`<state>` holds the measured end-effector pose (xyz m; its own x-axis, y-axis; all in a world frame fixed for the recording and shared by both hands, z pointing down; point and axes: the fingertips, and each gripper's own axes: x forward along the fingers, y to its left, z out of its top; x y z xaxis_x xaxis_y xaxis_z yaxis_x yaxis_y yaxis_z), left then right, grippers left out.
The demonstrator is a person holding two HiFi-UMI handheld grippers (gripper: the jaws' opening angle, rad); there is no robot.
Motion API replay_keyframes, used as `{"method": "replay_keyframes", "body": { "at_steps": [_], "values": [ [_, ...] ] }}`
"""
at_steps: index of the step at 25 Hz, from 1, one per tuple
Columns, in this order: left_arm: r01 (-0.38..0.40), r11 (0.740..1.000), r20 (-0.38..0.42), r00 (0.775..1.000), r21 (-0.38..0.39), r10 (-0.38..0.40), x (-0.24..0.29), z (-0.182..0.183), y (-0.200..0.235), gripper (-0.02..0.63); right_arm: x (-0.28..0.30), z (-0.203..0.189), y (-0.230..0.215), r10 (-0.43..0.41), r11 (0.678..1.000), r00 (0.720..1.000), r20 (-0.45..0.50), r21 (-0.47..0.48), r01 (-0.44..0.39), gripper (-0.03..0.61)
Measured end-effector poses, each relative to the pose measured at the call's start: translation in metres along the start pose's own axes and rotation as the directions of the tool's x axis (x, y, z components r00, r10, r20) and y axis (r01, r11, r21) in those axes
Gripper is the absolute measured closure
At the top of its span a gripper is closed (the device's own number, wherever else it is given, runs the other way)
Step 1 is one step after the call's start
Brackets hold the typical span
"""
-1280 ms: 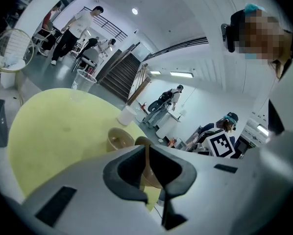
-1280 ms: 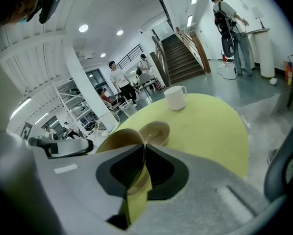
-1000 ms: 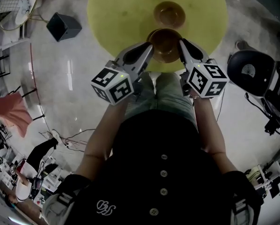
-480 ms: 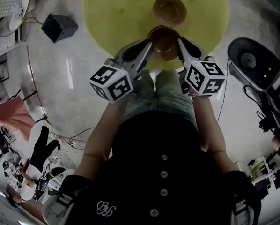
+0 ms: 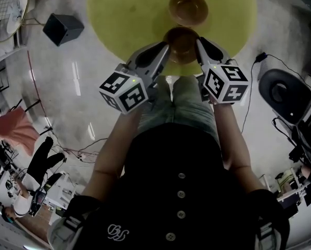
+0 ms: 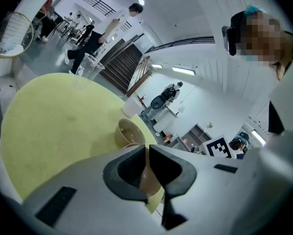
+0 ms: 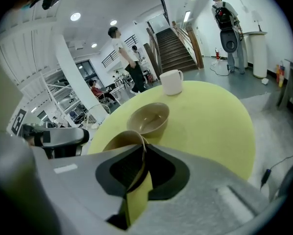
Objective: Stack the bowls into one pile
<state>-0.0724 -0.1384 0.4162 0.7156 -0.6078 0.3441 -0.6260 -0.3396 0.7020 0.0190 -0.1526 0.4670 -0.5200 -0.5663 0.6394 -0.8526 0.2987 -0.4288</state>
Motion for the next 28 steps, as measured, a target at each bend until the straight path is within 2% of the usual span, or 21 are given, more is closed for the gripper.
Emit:
{"method": "replay_keyframes", "body": {
  "at_steps": [9,12,28],
  "values": [
    [-0.001,1.000,0.007,1.000,-0.001,0.001,0.005,-0.001,-0.004,0.581,-0.005,0.004,-0.007,-0.018,1.000,1.000,0.022,-0.009,0.018,0.553],
    [-0.002,1.000,0.009,1.000,-0.001,0.002,0.003,-0.001,-0.005,0.581,-0.008,0.004,-0.008,-0.025,1.000,0.999,0.027,-0.010,0.025,0.503],
    [-0.021,1.000,0.040,0.999,-0.012,0.021,0.014,0.012,-0.004,0.581,-0.003,0.038,-0.025,-0.033,0.999,0.998,0.062,-0.021,0.034,0.502]
  ]
}}
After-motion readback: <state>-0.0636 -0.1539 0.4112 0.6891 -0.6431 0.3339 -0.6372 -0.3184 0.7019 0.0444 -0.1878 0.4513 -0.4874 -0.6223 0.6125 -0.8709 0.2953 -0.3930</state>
